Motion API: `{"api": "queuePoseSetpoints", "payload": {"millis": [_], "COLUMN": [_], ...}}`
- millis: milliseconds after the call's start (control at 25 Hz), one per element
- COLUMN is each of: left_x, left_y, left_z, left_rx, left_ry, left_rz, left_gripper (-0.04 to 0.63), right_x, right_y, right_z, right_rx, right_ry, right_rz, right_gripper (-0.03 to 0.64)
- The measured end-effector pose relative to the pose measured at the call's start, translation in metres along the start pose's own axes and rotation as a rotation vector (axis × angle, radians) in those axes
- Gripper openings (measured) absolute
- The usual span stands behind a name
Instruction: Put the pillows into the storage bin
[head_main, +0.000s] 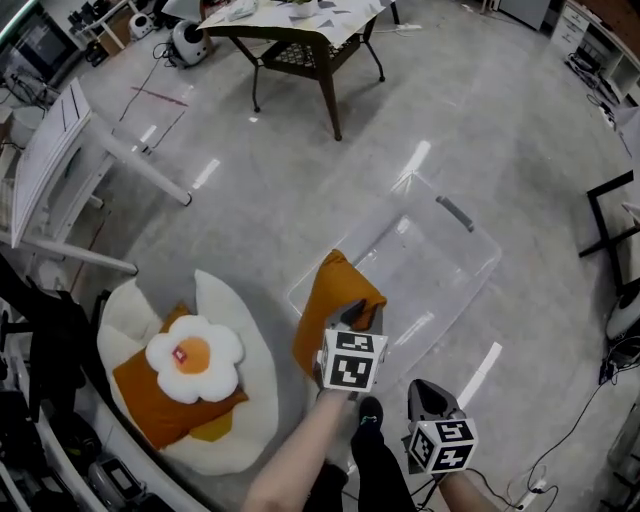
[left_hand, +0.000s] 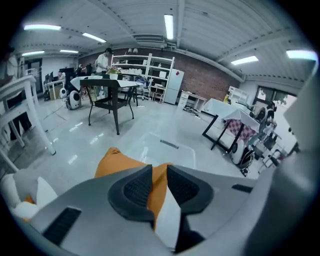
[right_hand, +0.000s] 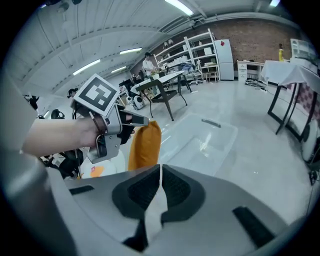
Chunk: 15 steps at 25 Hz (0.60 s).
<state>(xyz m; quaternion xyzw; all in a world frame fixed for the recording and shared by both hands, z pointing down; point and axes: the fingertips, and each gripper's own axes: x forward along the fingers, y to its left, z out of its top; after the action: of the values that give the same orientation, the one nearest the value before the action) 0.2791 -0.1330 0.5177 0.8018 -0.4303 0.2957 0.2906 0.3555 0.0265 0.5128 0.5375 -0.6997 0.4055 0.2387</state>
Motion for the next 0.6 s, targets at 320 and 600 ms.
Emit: {"api": "queuePoseSetpoints", "payload": {"millis": [320,600], "left_x": [-0.023,-0.090], "left_y": [0.026,0.105], "left_z": [-0.036,-0.102], "left_rx": [-0.124,-0.296], "left_ry": [-0.015,-0.046], "left_rz": [0.079,0.242], "left_gripper": [0.120,0.121], "right_x": [0.012,0.038], "right_y": [0.005,0.068], "right_z": [0.006,0.005], "right_rx": [-0.057,-0.173], "right_ry": [0.035,0.073], "right_rz": [0.065,0.171], "right_gripper": [0.012,0.012]}}
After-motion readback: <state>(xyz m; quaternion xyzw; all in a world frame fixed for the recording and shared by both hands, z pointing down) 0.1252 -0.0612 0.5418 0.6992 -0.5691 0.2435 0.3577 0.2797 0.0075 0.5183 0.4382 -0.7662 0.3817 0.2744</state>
